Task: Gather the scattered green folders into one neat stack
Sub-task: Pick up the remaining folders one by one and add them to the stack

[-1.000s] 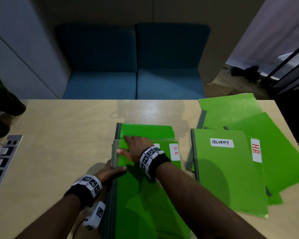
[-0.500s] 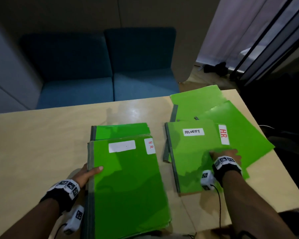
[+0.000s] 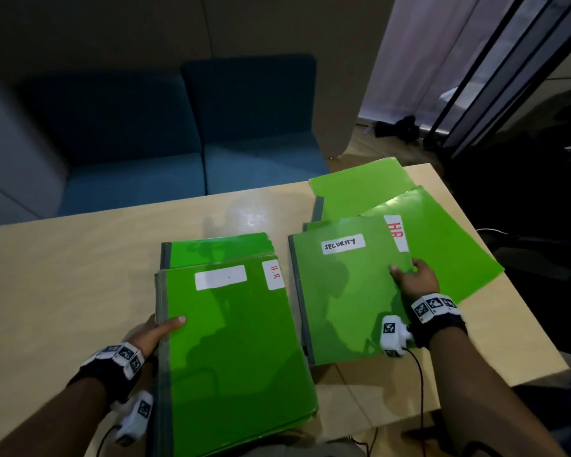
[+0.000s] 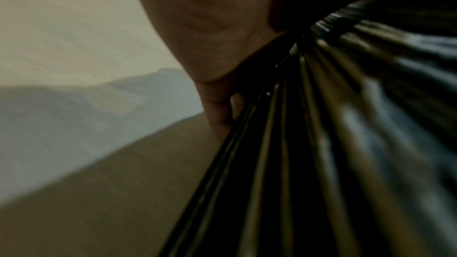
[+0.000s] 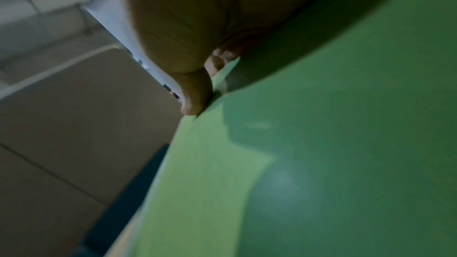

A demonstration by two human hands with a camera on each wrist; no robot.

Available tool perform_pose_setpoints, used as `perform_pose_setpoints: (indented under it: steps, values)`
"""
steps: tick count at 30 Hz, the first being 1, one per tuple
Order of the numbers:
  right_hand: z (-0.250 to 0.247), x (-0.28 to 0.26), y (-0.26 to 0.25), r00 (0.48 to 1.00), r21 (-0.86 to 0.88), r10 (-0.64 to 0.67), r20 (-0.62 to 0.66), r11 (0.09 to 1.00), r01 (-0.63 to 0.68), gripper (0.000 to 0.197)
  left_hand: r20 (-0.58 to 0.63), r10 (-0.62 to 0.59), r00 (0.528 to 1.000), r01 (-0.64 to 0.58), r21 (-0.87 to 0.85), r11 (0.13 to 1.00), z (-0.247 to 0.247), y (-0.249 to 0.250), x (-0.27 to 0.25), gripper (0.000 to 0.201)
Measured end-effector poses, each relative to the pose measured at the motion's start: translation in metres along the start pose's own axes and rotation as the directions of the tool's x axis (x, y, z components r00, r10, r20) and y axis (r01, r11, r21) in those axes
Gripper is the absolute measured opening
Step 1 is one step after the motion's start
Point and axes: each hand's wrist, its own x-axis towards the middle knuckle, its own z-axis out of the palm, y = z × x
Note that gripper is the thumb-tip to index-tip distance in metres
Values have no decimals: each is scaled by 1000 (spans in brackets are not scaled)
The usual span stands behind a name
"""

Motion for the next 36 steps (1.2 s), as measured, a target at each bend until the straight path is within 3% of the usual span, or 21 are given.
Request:
perform_pose_setpoints:
  steps: [6, 9, 13, 16, 21, 26, 29, 31, 33, 35, 36]
  values:
    - [-1, -15, -72, 966, 169, -254, -50, 951, 258, 47, 27, -62, 998, 62, -8, 998, 1, -6, 4, 104]
    - [11, -16, -83, 962, 239, -273, 19, 935, 261, 46, 36, -58, 998, 58, 15, 998, -4, -19, 21, 107]
    - [21, -21, -92, 966, 311, -253, 53, 924, 225, 55, 36, 9, 999, -11, 59, 998, 20, 34, -41, 108]
    - [20, -20, -107, 952, 315, -306, 0, 904, 290, 52, 22, 25, 999, -27, 73, 997, 26, 45, -53, 111]
    - [22, -35, -140, 861, 93, -507, -38, 856, 508, 43, 3, 8, 1000, -9, 76, 997, 29, 48, -56, 84]
    - [25, -61, -180, 750, 50, -656, -79, 749, 660, 44, 0, -11, 1000, 11, 101, 995, 27, 50, -60, 108]
    - [38, -64, -193, 749, 150, -658, -79, 735, 661, 45, 17, 4, 1000, -5, 46, 999, 21, 40, -53, 124]
    - [57, -66, -185, 786, 196, -619, 10, 772, 605, 45, 12, -5, 1000, 4, 51, 999, 21, 39, -52, 132]
    - [87, -75, -158, 876, 320, -459, 149, 860, 396, 45, 0, 8, 1000, -8, 69, 998, 24, 45, -60, 136]
    - [116, -81, -118, 906, 384, -318, 279, 902, 198, 47, -2, 22, 1000, -21, 81, 996, 28, 52, -68, 138]
    - [128, -80, -99, 907, 320, -274, 321, 932, 169, 48, -1, 18, 1000, -18, 88, 996, 29, 53, -69, 135]
